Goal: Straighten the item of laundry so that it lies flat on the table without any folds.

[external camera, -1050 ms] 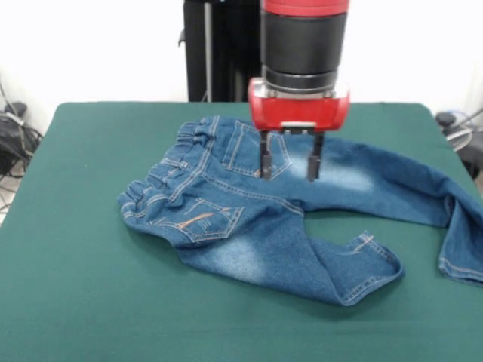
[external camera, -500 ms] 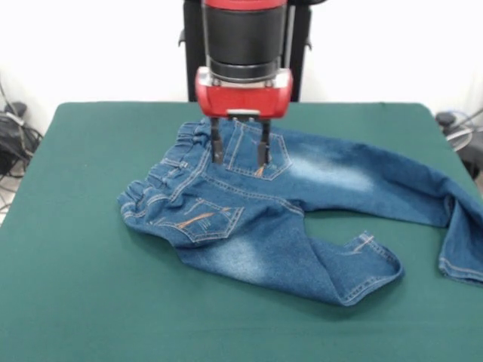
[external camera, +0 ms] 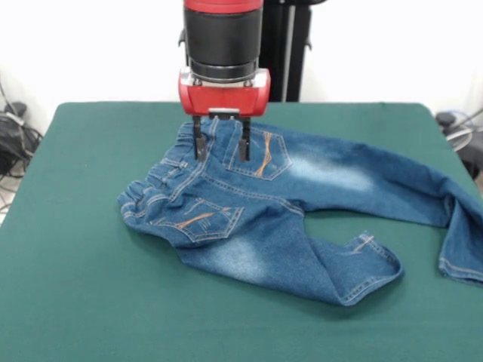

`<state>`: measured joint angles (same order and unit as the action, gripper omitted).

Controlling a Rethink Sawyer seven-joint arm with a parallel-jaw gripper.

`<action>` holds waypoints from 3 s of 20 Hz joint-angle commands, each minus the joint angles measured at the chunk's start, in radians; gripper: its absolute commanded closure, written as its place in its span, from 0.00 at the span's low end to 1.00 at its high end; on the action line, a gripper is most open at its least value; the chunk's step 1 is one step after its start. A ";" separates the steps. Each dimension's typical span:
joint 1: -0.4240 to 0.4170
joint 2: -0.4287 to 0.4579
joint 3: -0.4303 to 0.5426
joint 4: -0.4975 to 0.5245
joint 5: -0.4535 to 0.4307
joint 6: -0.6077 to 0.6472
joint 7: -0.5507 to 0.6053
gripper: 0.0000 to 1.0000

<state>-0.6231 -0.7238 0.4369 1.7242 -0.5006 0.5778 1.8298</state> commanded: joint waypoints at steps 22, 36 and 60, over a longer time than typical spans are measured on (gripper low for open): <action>-0.022 0.104 0.053 0.138 -0.250 -0.143 -0.084 0.00; 0.001 0.301 -0.002 -0.006 -0.424 -0.136 -0.088 0.00; 0.190 0.559 -0.106 -0.167 -0.515 -0.208 0.085 0.00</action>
<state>-0.5312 -0.4610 0.3821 1.7005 -0.8793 0.5399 1.8298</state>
